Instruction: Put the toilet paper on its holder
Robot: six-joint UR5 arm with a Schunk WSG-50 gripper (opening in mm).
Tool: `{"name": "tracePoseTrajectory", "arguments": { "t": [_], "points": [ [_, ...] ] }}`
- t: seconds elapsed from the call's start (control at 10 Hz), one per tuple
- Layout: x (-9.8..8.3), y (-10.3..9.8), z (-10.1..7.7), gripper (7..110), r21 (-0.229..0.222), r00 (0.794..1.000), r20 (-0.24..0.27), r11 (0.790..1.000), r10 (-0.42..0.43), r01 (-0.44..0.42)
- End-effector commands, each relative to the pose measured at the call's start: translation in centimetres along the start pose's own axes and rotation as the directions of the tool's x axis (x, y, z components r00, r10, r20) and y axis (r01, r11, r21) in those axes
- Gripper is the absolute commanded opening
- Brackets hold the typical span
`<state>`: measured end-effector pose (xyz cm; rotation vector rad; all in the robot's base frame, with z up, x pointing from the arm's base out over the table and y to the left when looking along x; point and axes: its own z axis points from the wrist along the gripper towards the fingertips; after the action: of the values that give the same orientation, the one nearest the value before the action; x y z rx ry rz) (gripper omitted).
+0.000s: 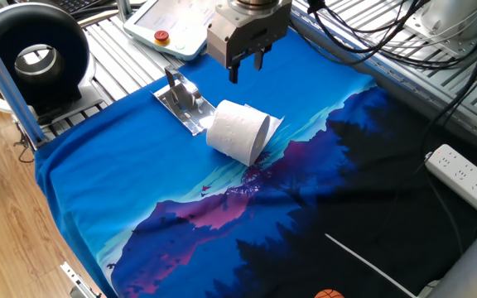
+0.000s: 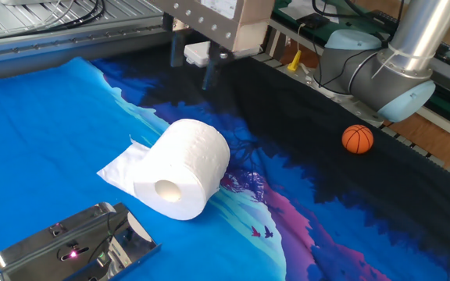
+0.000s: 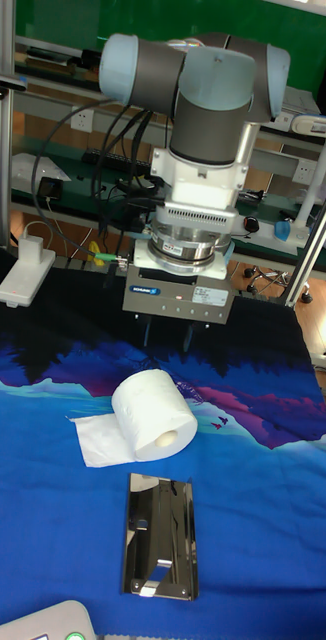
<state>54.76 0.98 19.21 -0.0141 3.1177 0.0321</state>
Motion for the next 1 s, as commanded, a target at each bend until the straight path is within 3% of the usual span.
{"name": "tracePoseTrajectory", "arguments": {
  "t": [0.0,0.2,0.3,0.5,0.6,0.9],
  "points": [
    [-0.8,-0.4,0.2,7,0.009,0.999,0.038,0.999,-0.031,0.030],
    [0.0,-1.6,0.3,7,0.065,0.999,0.007,0.997,-0.048,0.047],
    [-0.1,-1.5,0.3,7,0.062,0.998,0.010,0.997,-0.055,0.055],
    [-1.8,0.2,0.4,7,-0.002,0.995,0.083,0.999,-0.048,0.049],
    [-2.1,0.0,0.5,7,0.010,0.994,0.095,0.999,-0.047,0.046],
    [-1.2,0.5,1.0,7,-0.004,0.995,0.066,0.997,-0.077,0.078]
  ]
}}
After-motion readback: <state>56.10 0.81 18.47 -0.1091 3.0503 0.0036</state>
